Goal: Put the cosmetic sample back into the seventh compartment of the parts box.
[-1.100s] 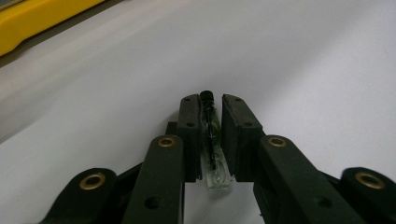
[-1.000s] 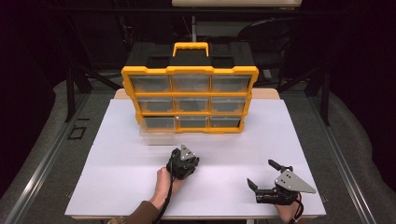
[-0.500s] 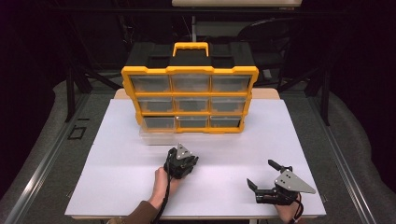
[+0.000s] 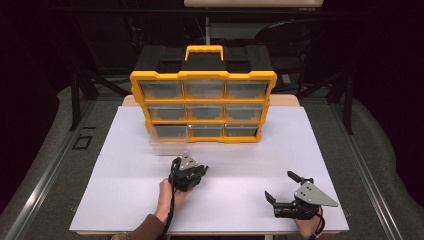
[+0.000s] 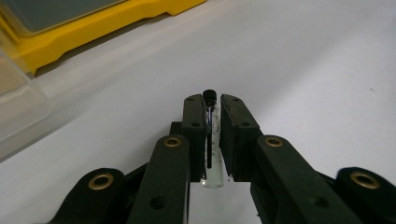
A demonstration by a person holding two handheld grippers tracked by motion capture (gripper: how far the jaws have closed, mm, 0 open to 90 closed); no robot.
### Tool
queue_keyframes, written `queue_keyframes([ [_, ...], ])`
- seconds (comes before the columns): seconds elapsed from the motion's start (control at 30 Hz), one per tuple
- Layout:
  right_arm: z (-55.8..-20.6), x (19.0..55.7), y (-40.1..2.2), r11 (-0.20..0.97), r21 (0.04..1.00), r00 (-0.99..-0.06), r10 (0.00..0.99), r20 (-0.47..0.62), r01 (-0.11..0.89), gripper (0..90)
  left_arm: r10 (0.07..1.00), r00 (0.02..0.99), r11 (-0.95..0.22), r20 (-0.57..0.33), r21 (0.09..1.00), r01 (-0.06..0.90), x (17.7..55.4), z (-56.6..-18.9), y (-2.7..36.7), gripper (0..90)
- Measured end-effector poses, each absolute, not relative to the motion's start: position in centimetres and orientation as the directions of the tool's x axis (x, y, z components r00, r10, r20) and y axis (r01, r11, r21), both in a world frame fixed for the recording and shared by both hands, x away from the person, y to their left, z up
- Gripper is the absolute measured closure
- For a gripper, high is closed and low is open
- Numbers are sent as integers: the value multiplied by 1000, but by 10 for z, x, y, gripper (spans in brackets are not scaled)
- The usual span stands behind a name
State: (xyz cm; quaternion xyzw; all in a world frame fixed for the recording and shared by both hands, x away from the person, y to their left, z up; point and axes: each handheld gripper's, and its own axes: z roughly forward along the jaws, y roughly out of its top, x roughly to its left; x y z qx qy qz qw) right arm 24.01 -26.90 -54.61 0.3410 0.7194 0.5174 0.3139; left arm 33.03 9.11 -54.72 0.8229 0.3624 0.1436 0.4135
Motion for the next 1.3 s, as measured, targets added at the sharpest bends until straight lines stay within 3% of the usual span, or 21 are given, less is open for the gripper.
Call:
queue_keyframes([
  [1.3, -545, 240, -268, 236, 959, -574, 812, -105, 158, 9, 709, 704, -398, -23, 812, 427, 326, -531, 115, 807],
])
